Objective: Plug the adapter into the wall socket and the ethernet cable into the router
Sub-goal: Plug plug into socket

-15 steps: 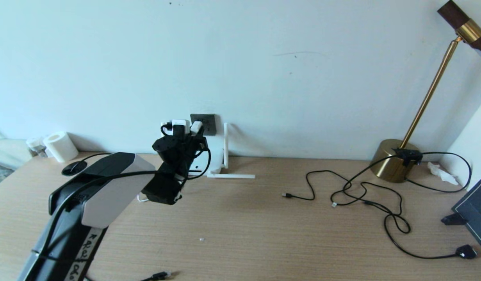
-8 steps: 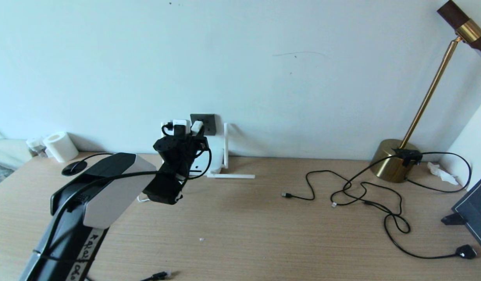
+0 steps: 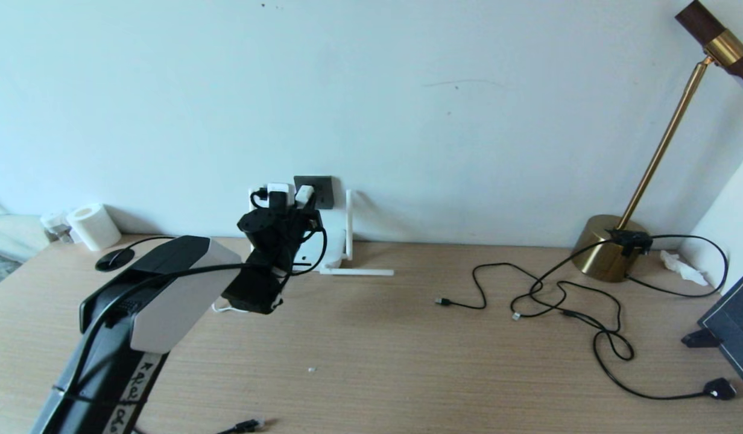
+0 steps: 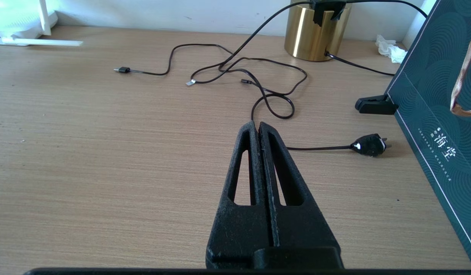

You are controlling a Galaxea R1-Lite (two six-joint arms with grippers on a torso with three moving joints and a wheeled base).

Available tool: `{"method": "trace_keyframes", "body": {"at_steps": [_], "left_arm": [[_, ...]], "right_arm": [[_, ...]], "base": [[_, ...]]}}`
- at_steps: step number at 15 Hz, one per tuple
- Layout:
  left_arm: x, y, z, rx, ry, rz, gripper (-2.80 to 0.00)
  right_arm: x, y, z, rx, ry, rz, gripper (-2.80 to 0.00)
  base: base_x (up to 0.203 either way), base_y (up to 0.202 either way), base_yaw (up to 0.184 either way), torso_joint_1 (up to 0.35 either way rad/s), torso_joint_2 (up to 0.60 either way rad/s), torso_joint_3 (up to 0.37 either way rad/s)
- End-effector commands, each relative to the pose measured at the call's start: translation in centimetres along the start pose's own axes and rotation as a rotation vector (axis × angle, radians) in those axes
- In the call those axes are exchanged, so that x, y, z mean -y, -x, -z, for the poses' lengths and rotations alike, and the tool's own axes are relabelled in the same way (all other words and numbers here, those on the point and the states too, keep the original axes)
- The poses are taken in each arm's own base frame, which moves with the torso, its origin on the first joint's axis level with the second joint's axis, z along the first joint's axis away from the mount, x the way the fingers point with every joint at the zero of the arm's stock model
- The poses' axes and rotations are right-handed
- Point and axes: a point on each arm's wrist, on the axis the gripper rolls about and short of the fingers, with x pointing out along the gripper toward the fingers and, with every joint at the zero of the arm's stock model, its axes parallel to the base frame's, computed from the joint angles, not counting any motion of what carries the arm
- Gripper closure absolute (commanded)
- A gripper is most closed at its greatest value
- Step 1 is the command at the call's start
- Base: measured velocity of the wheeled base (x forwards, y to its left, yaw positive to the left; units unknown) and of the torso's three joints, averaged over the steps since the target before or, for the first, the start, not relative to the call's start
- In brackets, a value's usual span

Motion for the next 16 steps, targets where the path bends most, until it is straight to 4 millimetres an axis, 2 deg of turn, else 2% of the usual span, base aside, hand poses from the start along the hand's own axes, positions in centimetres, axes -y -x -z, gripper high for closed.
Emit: {"method": "trace_keyframes", "body": {"at_steps": [1, 16], "left_arm": [[0.0, -0.09, -0.1, 0.01, 0.0, -0.002, 0.0], [-0.46, -1.06, -0.23, 0.02, -0.002, -0.011, 0.0]], "right_arm": [[0.0, 0.0, 0.0, 0.0, 0.0, 0.0, 0.0], [0.0, 0.0, 0.0, 0.0, 0.0, 0.0, 0.0]], "base": [[0.0, 0.0, 0.0, 0.0, 0.0, 0.0], [0.0, 0.0, 0.0, 0.0, 0.0, 0.0]]}}
